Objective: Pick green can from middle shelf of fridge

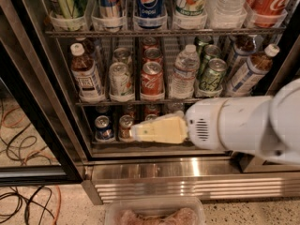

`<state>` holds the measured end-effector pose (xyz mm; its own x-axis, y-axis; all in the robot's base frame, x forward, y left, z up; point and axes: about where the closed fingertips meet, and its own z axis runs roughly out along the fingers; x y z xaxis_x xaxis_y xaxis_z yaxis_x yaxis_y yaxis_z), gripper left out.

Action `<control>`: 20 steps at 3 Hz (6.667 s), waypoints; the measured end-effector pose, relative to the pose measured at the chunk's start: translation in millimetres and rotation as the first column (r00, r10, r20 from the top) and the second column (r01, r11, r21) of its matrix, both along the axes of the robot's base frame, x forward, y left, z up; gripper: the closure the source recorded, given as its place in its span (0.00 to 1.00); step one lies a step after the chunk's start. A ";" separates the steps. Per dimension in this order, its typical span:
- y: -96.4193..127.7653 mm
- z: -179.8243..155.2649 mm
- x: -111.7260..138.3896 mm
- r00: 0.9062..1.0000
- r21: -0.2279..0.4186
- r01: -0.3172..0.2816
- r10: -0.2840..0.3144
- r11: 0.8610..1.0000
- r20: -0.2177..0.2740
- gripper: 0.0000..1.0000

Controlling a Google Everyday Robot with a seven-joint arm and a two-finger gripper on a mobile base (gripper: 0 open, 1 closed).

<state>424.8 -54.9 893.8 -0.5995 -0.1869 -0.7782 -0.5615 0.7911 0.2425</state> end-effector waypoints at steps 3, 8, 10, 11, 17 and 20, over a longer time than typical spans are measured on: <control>19.6 -31.0 -9.0 0.973 0.074 0.227 -0.229 0.971 0.016 0.00; 35.1 -53.4 29.1 0.843 0.260 0.507 -0.536 0.822 0.050 0.00; 8.0 -47.8 29.7 0.749 0.343 0.562 -0.639 0.753 0.176 0.00; -2.2 -62.9 25.8 0.725 0.261 0.593 -0.646 0.762 0.239 0.00; -24.3 -59.5 28.2 0.597 0.160 0.562 -0.531 0.812 0.601 0.00; -48.3 -37.4 39.3 0.449 0.262 0.577 -0.568 0.774 0.690 0.00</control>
Offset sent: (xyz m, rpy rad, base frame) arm -0.0048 -0.0007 -0.0131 0.0424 -0.0682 -0.2321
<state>464.0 -103.2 856.4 0.1544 -0.0225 -0.9878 0.0386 0.9991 -0.0167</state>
